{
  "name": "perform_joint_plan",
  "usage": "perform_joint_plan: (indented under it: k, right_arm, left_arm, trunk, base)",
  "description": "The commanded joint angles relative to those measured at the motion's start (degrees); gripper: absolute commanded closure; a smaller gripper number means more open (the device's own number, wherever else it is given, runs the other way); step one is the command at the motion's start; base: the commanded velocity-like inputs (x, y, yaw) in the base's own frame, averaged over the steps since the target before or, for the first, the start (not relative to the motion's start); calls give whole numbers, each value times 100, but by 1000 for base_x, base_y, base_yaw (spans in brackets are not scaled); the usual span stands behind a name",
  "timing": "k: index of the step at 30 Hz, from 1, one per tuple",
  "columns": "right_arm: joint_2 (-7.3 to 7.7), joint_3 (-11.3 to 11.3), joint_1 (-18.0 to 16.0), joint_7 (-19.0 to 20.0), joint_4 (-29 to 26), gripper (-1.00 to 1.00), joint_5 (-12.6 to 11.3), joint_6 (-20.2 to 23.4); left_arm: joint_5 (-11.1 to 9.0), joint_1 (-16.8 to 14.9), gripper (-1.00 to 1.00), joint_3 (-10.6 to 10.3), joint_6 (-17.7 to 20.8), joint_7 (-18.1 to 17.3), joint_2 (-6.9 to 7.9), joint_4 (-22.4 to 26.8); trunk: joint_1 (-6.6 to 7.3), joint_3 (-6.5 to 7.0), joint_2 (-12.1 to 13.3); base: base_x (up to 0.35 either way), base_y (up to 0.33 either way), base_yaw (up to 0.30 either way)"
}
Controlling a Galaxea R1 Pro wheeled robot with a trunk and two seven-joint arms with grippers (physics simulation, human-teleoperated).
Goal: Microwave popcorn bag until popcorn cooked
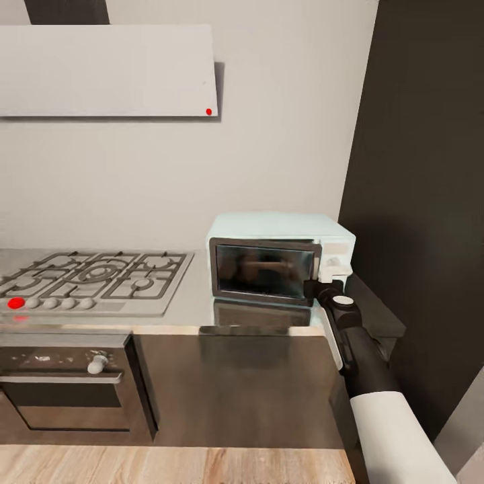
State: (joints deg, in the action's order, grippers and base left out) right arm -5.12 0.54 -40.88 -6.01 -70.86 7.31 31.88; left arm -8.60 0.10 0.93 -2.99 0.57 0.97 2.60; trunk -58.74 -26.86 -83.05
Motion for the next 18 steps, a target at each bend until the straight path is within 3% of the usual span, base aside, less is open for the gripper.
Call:
perform_joint_plan:
  k: [1, 18]
  right_arm:
    - [-7, -168, 1, 39, 2, 100, -159, 20]
    - [39, -160, 1, 42, 2, 100, -159, 16]
  left_arm:
    - [-37, -1, -100, 4, -9, 4, -1, 4]
    - [-37, -1, -100, 4, -9, 4, -1, 4]
  trunk:
    - [2, -7, -3]
    - [2, -7, -3]
  base:
    - [-175, 114, 0]
    - [-178, 114, 0]
